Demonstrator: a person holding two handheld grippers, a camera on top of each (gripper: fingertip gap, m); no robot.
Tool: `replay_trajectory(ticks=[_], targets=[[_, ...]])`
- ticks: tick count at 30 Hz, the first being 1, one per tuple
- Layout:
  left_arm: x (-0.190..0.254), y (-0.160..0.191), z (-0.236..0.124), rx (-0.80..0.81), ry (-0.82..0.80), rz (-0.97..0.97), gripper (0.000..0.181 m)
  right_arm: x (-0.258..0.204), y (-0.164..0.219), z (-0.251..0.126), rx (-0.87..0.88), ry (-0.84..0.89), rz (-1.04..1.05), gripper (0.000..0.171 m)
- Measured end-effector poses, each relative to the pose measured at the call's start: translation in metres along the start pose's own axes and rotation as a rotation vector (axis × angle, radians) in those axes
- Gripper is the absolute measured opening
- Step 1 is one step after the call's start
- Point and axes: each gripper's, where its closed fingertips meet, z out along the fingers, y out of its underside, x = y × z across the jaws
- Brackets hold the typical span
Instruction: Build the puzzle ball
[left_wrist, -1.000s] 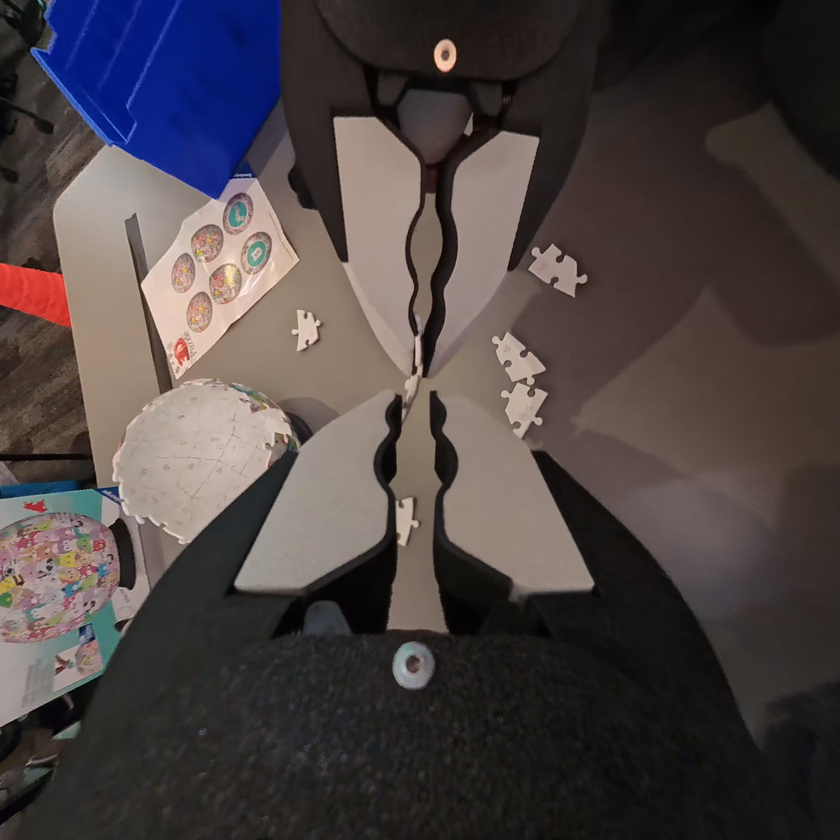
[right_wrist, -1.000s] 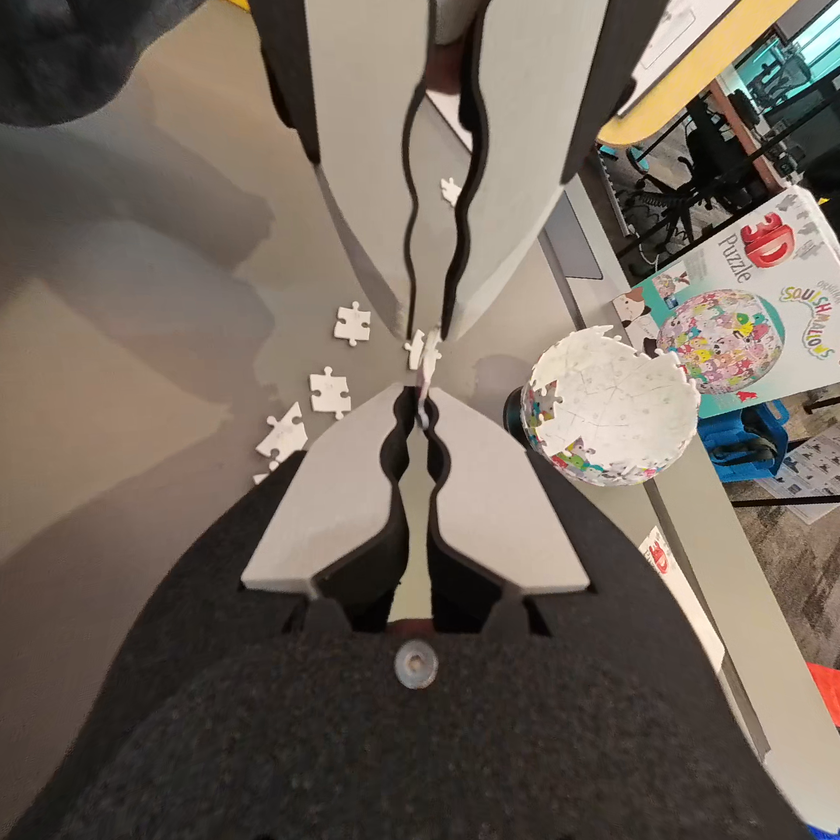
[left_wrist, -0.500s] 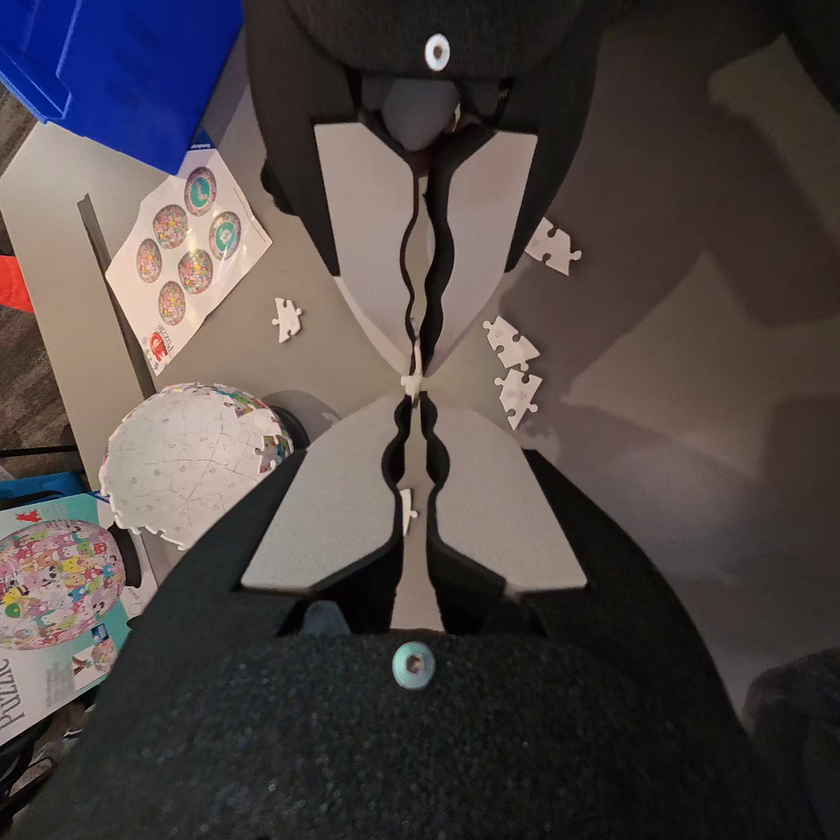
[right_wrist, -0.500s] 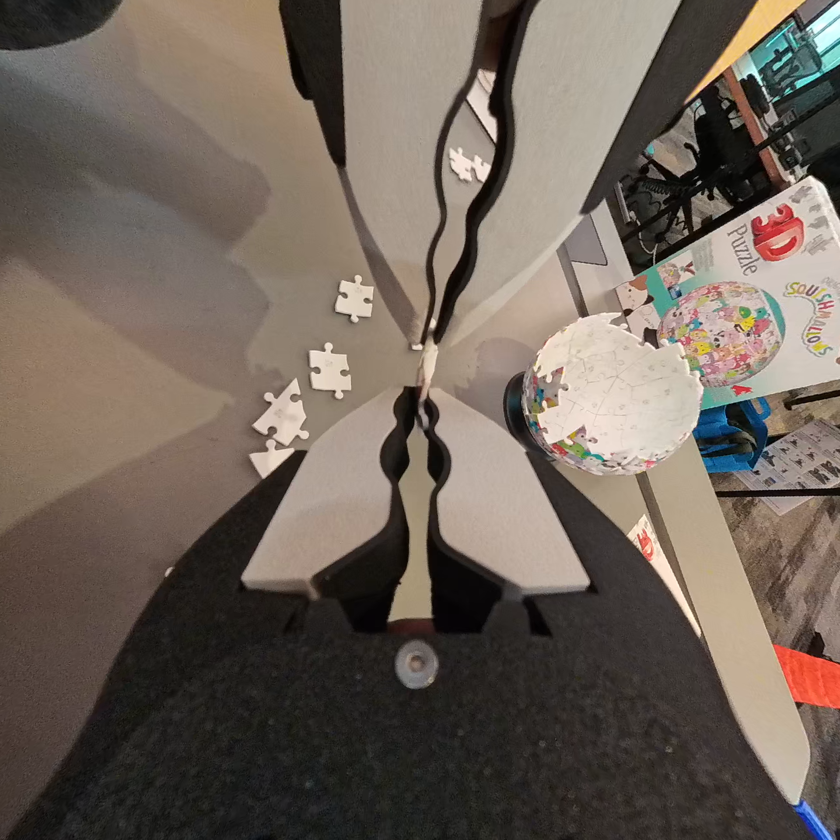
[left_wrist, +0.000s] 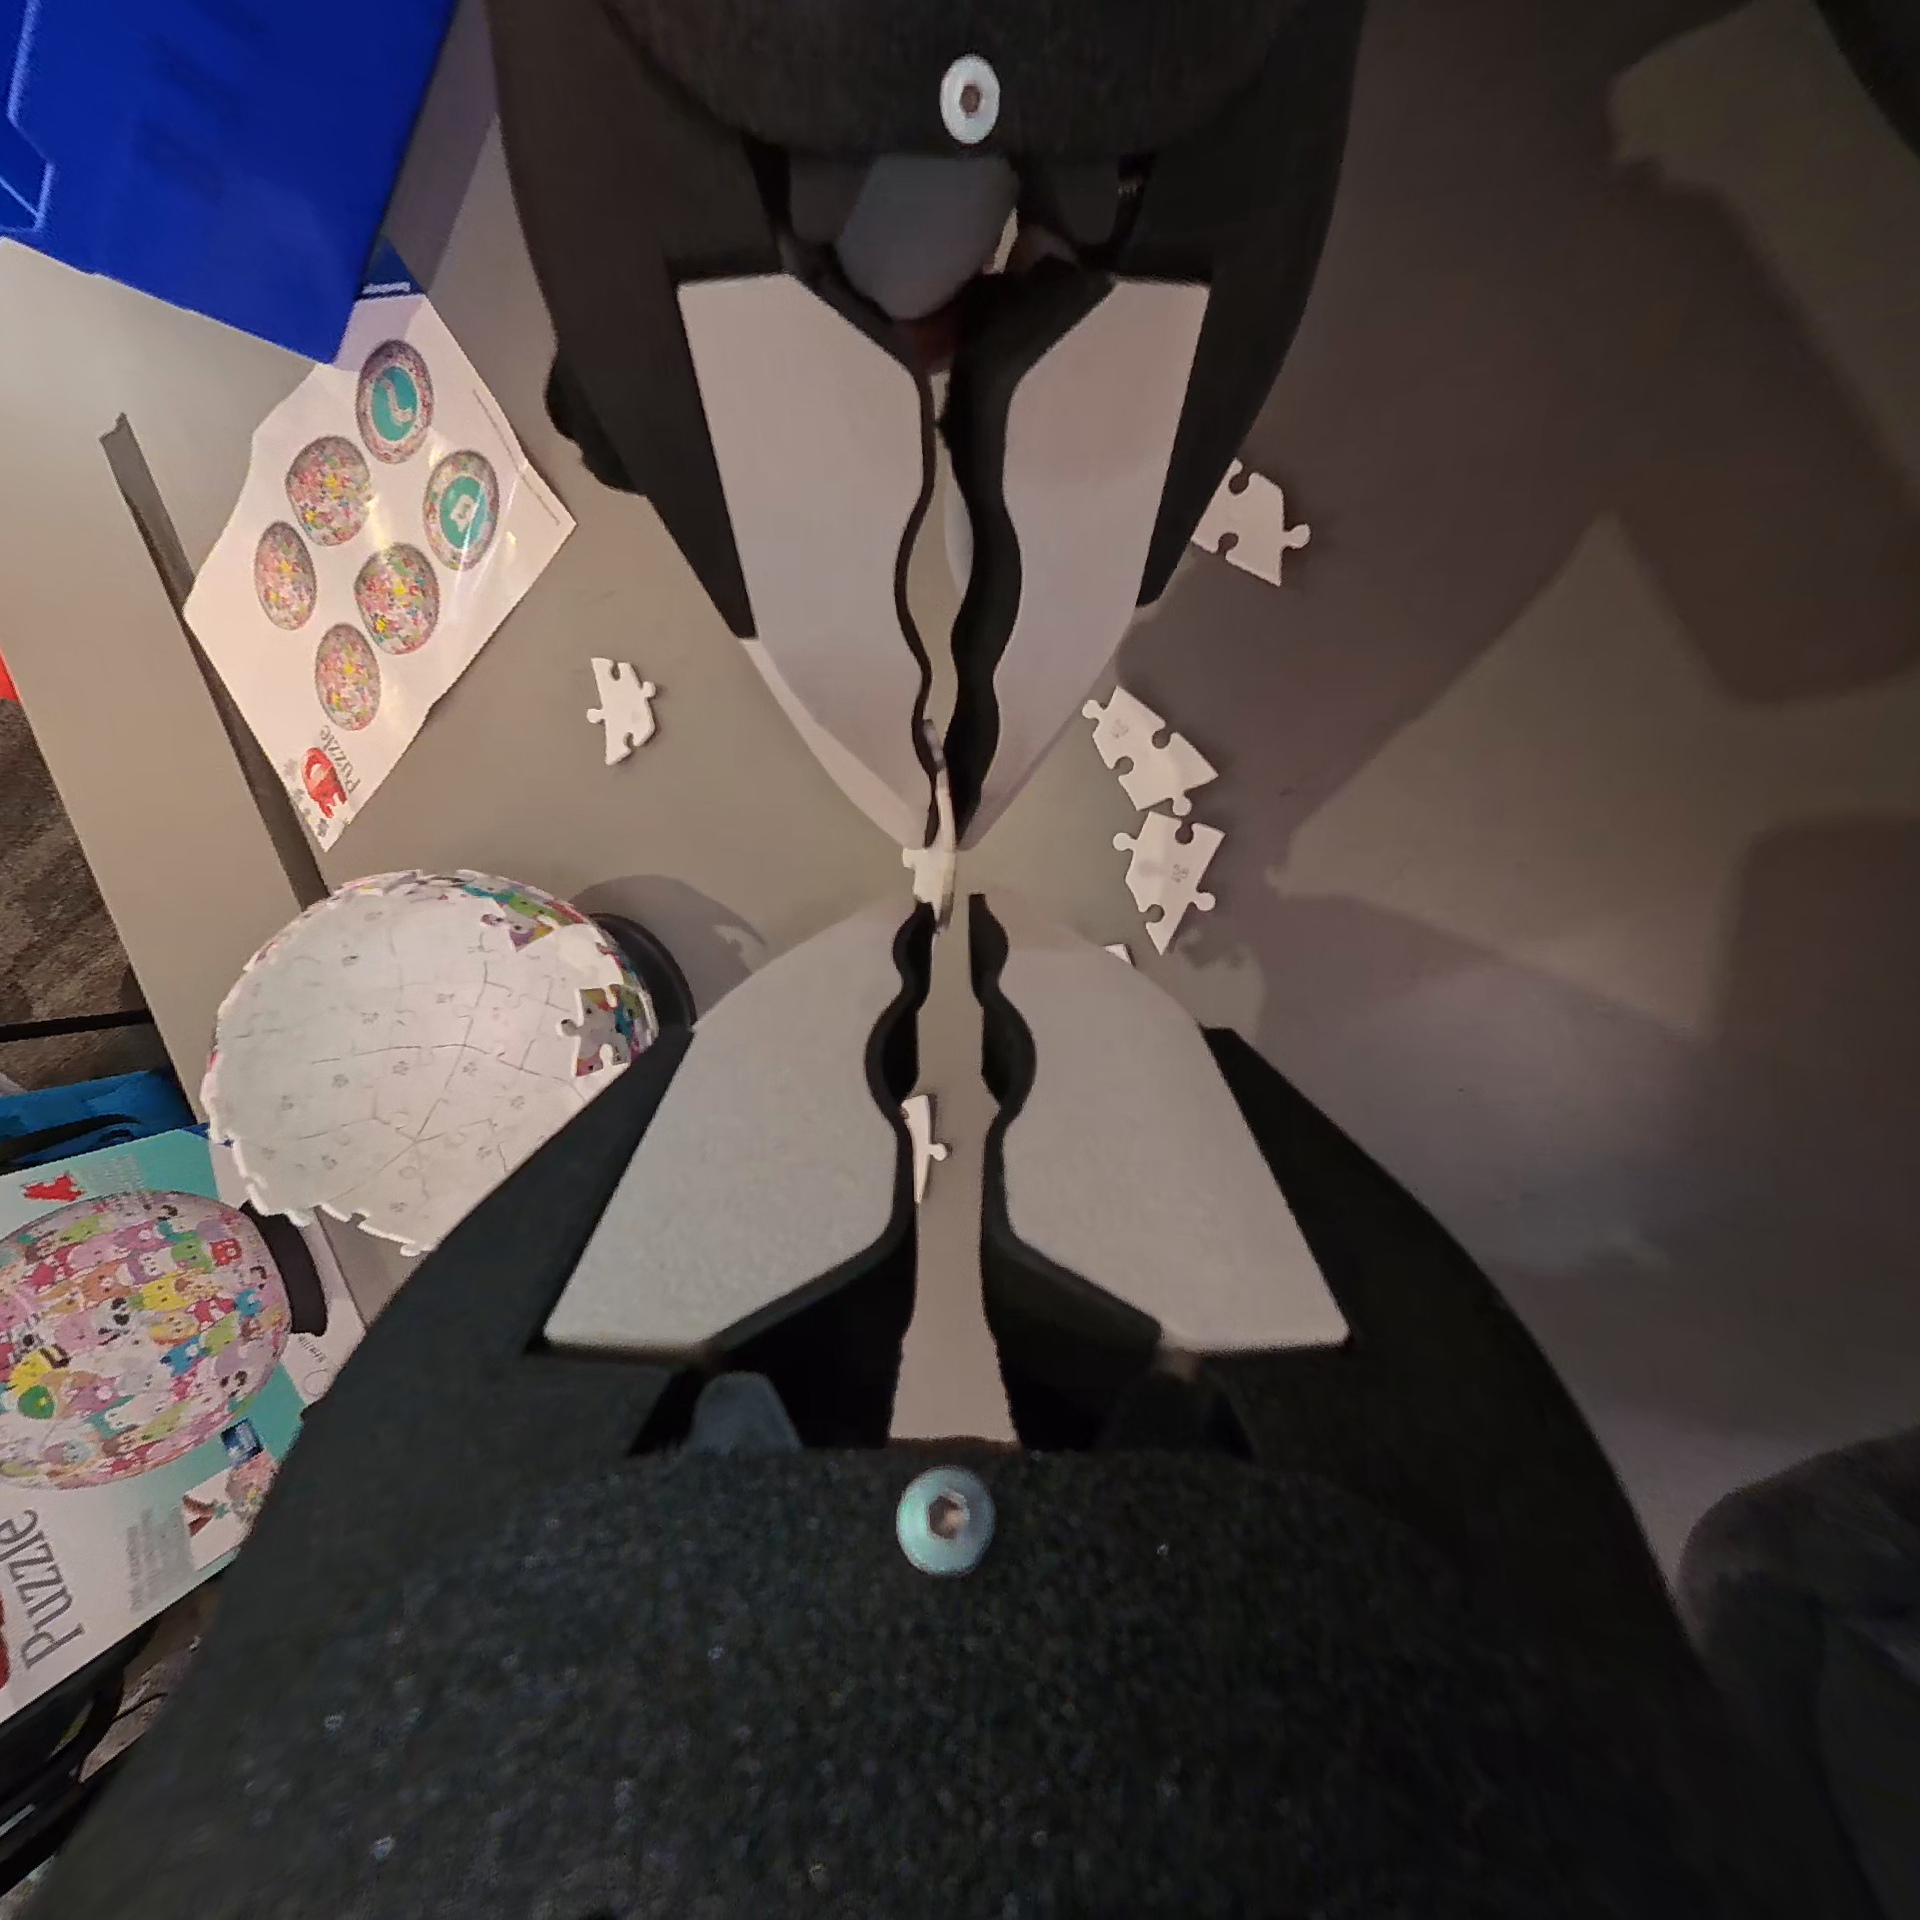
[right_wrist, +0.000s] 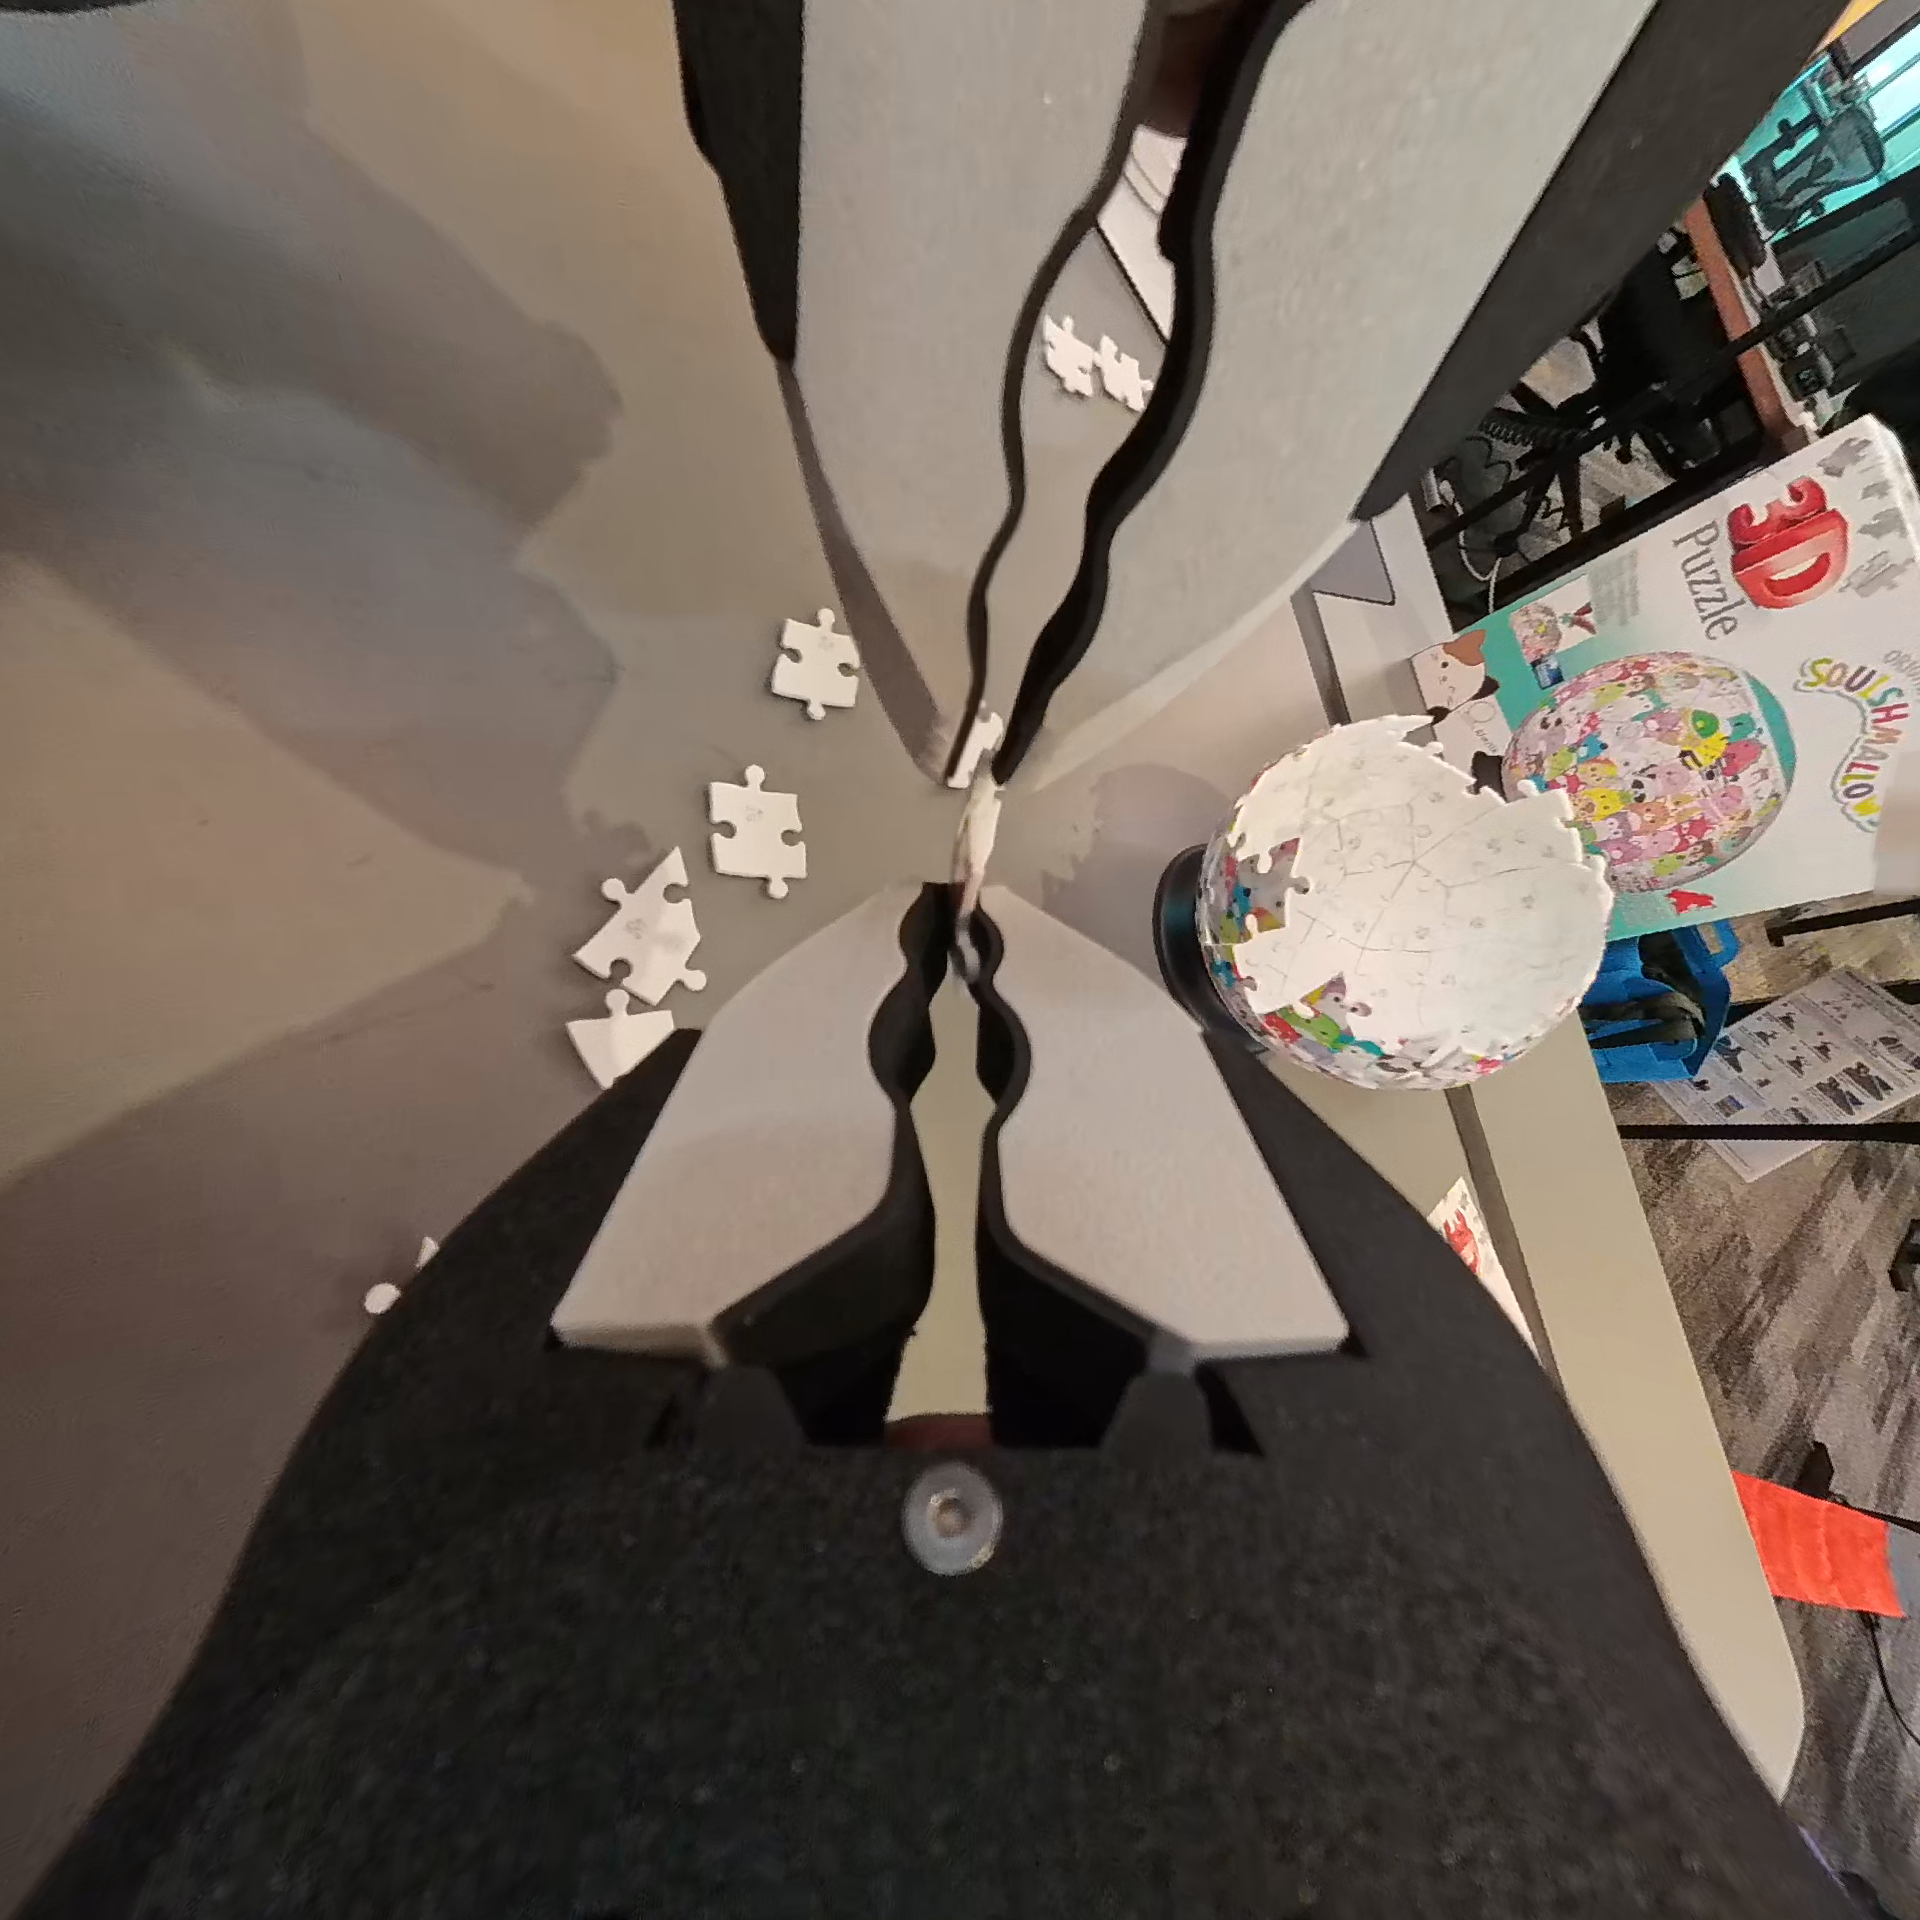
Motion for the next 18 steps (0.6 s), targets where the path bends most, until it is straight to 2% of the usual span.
replay_trajectory(ticks=[6, 18], targets=[[-0.0044, 0.0074, -0.0025, -0.033, -0.023, 0.001, 0.012, -0.0011, 0.0047, 0.002, -0.019, -0.007, 0.0, 0.003], [-0.0014, 0.0067, 0.0033, -0.022, 0.014, -0.005, 0.012, -0.0034, 0.0035, 0.0019, -0.013, -0.017, 0.001, 0.002]])
